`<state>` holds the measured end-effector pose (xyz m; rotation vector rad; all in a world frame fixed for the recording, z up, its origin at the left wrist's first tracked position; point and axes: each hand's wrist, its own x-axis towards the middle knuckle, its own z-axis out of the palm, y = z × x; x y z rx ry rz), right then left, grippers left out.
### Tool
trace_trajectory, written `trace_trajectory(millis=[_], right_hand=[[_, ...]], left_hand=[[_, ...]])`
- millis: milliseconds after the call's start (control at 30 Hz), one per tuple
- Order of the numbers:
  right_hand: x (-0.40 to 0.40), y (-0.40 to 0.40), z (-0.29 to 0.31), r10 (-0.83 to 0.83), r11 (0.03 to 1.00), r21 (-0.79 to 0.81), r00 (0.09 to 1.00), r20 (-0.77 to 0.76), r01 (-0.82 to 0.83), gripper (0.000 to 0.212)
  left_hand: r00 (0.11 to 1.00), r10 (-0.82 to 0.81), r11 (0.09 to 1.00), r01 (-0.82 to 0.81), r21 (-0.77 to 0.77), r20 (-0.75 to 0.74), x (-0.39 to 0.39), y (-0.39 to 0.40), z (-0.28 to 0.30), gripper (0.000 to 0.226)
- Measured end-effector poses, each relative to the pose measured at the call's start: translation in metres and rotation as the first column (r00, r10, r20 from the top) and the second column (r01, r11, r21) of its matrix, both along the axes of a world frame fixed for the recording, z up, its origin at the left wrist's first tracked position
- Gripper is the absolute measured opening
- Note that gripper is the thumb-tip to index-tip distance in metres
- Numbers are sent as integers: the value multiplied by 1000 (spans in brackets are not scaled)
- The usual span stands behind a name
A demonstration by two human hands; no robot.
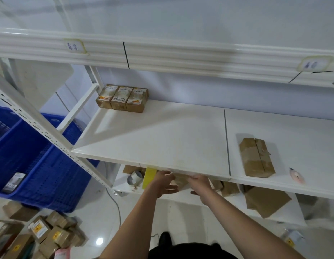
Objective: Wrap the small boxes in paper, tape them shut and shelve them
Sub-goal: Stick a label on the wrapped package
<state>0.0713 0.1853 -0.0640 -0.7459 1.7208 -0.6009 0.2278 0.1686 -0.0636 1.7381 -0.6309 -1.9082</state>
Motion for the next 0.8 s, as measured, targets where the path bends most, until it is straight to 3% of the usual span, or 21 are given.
trace_trajectory(millis=[133,267,333,500,700,800], right_hand=[[-1,1,4,8,998,57,986,168,-18,8],[2,-5,-5,112,993,37,991,75,-115,16],[2,-9,-8,113,993,25,994,11,-113,17],[1,-12,-10,24,992,116,960,279,-58,24],[7,-8,-13,42,987,136,960,278,-82,18],[5,-8,-10,-13,990,136,948,319,-32,15]], left_hand=[[999,-5,1000,6,15,-48,0,4,-2,32],[997,-63,998,64,-13,43,5,3,-6,11],[996,-51,998,53,-21,77,8,1,-9,12],[995,-29,999,32,-23,99,6,-1,-15,16],[984,-38,998,46,-46,171,3,-3,-20,6],[992,-36,999,40,-31,118,4,-6,-18,7]])
